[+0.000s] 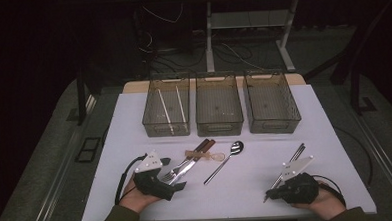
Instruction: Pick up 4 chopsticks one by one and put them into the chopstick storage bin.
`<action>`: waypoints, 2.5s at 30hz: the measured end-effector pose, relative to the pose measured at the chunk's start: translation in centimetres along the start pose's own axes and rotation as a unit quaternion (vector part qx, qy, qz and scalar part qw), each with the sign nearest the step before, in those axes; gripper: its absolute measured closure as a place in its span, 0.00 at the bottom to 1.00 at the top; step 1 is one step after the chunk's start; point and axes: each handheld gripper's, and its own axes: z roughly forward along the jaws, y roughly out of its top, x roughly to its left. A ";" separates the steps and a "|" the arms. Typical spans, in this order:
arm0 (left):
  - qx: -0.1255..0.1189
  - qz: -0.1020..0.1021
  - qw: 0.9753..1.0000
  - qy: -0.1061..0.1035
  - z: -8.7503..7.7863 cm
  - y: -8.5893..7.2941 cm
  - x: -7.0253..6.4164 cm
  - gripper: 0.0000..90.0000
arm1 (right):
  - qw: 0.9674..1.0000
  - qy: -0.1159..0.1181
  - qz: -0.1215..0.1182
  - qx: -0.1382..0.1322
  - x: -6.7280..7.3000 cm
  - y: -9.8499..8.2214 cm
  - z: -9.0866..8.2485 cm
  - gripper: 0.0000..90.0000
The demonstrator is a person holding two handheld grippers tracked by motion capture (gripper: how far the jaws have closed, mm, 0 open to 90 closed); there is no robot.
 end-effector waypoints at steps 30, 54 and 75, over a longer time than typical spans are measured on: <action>0.001 0.003 1.000 -0.001 0.0 0.1 0.0 0.00 | 1.000 0.008 -0.020 -0.007 0.9 1.9 1.8 1.00; 0.000 0.004 1.000 -0.003 0.0 0.1 -0.1 0.00 | 0.999 -0.013 -0.024 -0.026 -0.1 4.0 3.3 1.00; -0.002 0.005 1.000 -0.004 0.0 0.1 -0.1 0.00 | 0.998 -0.034 -0.017 -0.040 -1.5 5.8 4.5 1.00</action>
